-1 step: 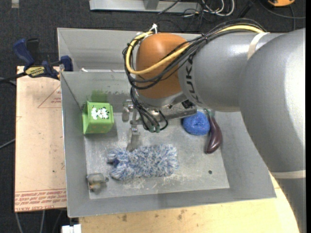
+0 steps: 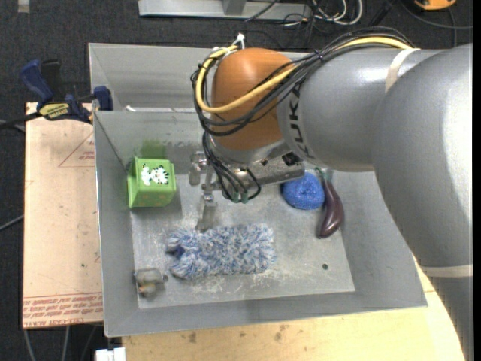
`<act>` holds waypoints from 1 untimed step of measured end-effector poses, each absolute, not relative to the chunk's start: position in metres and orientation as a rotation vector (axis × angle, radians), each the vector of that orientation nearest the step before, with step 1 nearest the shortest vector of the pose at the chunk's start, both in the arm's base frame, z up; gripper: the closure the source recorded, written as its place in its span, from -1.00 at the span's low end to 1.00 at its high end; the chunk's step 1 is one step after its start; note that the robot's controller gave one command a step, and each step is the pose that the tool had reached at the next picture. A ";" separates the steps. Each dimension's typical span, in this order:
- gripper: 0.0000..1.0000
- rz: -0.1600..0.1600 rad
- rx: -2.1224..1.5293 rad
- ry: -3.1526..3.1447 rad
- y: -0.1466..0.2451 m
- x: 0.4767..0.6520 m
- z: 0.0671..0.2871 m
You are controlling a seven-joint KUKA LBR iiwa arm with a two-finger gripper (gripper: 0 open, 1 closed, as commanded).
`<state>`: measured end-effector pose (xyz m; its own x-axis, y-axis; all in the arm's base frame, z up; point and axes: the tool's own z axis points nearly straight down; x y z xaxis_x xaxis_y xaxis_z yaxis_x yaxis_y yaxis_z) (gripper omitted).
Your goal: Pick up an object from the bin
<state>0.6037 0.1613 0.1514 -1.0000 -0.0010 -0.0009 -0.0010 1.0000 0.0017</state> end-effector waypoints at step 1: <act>-1.00 0.006 0.018 3.135 0.130 0.574 0.107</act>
Offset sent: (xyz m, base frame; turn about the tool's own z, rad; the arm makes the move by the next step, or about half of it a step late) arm -0.0356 -0.0248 -0.0753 0.0354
